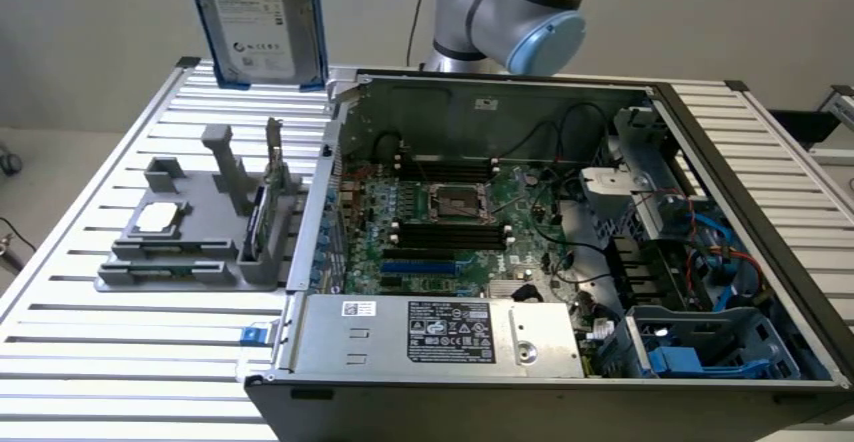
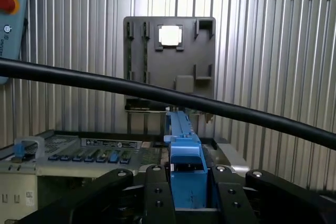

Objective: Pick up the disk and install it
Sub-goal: 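Pick up the disk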

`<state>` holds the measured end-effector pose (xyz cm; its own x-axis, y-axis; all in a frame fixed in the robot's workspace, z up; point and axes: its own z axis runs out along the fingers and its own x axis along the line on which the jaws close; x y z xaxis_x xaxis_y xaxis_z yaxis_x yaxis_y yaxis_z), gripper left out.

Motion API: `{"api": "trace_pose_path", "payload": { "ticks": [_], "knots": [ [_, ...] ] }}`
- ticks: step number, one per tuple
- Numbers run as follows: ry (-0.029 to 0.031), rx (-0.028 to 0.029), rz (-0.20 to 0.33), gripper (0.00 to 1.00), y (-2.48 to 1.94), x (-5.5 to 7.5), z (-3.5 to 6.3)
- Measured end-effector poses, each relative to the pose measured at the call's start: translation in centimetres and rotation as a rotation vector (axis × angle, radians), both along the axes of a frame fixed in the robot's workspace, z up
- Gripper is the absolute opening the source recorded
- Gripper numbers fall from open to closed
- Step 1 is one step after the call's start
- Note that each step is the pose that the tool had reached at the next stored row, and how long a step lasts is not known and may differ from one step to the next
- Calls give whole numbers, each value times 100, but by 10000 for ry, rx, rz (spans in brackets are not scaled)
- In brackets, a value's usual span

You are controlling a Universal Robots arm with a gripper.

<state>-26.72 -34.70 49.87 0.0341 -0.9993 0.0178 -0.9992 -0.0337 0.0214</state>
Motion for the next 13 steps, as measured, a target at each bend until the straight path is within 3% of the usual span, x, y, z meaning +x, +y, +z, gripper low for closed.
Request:
{"api": "trace_pose_path", "payload": {
  "ticks": [13],
  "knots": [
    [96,1,0,33,-184,590,70]
  ]
}}
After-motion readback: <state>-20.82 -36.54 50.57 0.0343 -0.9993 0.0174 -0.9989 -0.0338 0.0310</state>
